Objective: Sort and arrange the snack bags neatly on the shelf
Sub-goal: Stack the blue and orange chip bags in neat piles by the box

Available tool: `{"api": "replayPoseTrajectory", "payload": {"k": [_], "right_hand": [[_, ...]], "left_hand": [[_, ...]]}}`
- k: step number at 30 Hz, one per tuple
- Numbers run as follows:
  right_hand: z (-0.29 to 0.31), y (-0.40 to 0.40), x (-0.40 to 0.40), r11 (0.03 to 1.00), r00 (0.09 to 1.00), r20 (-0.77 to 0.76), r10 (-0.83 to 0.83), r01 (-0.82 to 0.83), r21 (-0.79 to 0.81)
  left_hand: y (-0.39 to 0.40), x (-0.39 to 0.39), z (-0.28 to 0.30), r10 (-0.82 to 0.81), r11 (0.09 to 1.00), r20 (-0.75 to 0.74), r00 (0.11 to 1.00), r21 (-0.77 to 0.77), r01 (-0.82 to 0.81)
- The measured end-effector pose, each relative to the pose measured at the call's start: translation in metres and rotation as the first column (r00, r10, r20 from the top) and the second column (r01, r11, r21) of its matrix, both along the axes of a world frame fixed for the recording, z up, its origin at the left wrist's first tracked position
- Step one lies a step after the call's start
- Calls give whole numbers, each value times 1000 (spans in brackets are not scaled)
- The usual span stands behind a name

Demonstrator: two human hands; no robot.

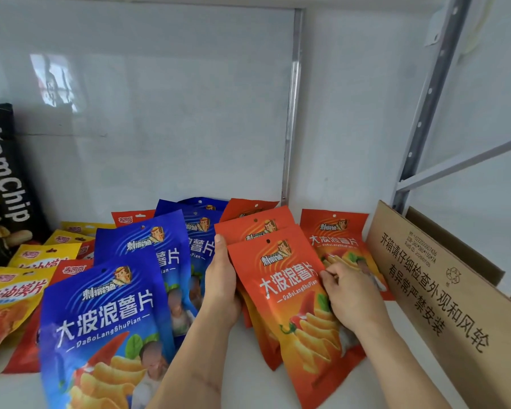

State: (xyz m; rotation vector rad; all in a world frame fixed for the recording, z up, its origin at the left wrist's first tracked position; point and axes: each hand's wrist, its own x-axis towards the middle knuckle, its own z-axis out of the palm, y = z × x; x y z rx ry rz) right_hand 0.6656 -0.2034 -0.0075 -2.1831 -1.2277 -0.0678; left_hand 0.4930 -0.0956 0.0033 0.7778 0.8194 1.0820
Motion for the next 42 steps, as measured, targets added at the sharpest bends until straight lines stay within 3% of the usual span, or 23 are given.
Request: {"api": "replayPoseTrajectory", "payload": {"k": [4,9,14,20,30,33,36,42], "right_hand": [[0,1,-3,1000,1000,-4,-4,4,12],[3,3,1,998,998,-59,6,-10,-57],[11,15,36,979,973,-111,-204,206,10],[-6,45,67,926,920,-177,-351,312,-214],[-13,55,70,883,915,-116,-387,331,-332],[-10,53,69,883,904,-126,-409,357,-305],[-9,51,71,917,873,-290,-393,351,-189],[-9,37,80,965,813,-558,-164,249,79]], "left_hand": [[-2,1,-1,-20,999,24,1000,46,19],[3,-1,-7,-71,987,-72,995,142,80],[9,-2,-10,-76,985,-51,996,152,83],[13,-1,-12,-66,990,-16,998,121,67],[14,-4,-10,-62,994,3,998,91,62],[14,-4,-9,-58,993,-4,998,103,58],[14,-5,-8,-61,994,-2,998,95,60],[12,-5,-6,-60,997,12,998,59,59]]}}
